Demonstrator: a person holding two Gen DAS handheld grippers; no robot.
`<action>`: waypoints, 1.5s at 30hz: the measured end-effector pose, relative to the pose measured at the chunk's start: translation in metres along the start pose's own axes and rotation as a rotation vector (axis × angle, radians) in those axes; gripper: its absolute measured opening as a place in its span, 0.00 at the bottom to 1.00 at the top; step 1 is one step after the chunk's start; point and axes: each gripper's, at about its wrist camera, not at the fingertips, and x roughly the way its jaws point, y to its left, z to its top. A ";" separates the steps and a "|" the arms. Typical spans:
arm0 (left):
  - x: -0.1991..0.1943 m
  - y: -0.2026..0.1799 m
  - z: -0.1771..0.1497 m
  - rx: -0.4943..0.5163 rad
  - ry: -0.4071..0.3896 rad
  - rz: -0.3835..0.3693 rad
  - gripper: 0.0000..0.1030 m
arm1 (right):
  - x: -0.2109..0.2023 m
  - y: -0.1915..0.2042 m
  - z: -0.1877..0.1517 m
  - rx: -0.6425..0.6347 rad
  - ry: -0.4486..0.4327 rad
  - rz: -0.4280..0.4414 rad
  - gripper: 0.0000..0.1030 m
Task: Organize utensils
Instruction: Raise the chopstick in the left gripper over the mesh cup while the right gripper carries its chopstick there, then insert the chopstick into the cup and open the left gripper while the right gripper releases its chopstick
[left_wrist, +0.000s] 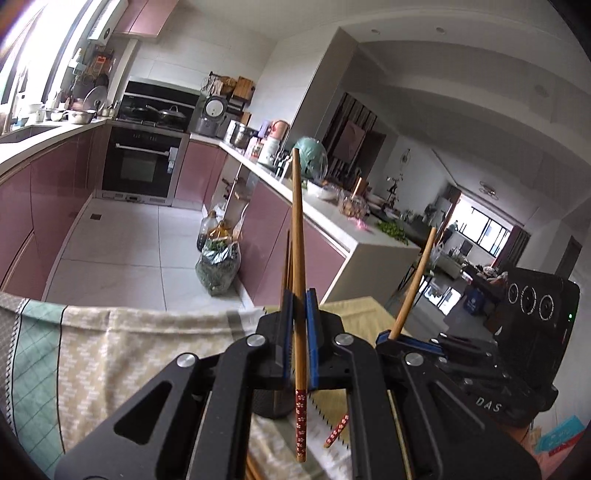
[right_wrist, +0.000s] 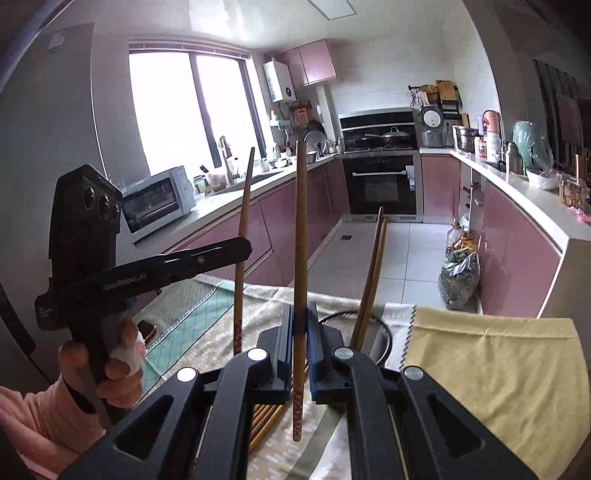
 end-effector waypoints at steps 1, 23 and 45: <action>0.004 -0.002 0.004 0.003 -0.008 0.001 0.07 | -0.002 0.000 0.001 -0.002 -0.009 -0.006 0.06; 0.115 0.002 0.006 0.053 0.017 0.113 0.07 | 0.046 -0.040 0.026 -0.008 -0.027 -0.124 0.06; 0.143 0.018 -0.022 0.115 0.194 0.160 0.13 | 0.097 -0.061 -0.001 0.095 0.193 -0.105 0.08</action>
